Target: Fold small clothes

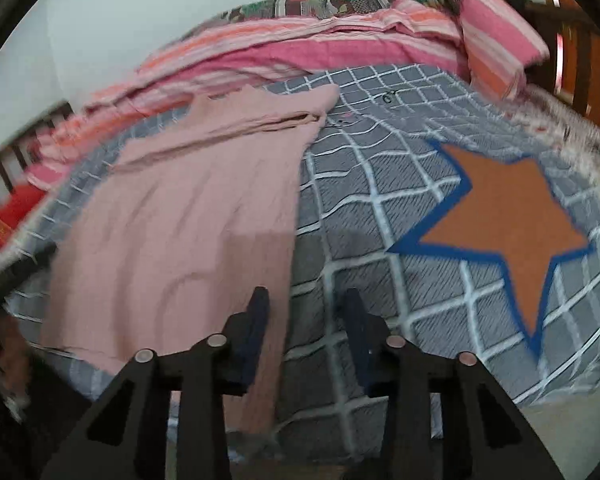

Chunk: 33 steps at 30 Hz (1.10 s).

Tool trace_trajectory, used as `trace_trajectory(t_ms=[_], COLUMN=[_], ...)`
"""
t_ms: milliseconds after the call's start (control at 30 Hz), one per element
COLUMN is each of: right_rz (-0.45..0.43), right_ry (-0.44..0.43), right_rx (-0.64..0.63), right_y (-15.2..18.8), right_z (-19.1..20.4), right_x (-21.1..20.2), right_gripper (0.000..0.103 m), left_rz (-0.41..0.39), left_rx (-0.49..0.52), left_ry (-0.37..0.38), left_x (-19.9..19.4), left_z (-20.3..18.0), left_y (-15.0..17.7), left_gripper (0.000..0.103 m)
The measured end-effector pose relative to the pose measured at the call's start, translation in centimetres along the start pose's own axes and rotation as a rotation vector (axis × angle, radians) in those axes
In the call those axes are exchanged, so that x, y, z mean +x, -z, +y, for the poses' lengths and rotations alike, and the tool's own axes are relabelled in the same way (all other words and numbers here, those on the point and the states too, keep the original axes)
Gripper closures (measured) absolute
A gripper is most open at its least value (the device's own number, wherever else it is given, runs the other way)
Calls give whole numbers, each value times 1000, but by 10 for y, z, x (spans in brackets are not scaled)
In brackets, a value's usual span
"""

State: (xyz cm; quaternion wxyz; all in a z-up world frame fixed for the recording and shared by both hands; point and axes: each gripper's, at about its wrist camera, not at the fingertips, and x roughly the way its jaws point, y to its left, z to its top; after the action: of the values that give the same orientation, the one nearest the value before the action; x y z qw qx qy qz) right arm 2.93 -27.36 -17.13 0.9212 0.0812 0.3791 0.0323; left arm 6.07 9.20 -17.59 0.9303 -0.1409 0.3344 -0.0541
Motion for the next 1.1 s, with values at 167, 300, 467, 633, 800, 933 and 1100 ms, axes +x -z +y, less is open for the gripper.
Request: trace_trajectory(t_ms=[167,300,467,633,800,933,1100], right_rz=[9,25,71,94,99,105,117], right_ry=[-69,-89,-123,-172,-182,-190,-194], right_rx=[4,-10,-11,13,22,23,13], right_y=[9,13,17,22,23,24,24], right_z=[2,8,14,13,13,15,17], right_x=[-1,2,11,12,12,13,15], right_gripper=[67,68,72,72,72,72,72], left_rz=[42,87,114,129,147,135,142], left_rx=[-11,-19,-51,-118,-179,-150,-139], left_ry=[24,31,33,98,185,219,229], left_x=[-14,-13,-6,-4,7,14,12], left_z=[1,0,5,15,21,11,6], left_y=[27,39,40,38,28,19,25], left_gripper=[40,52,56,56,59,61,64])
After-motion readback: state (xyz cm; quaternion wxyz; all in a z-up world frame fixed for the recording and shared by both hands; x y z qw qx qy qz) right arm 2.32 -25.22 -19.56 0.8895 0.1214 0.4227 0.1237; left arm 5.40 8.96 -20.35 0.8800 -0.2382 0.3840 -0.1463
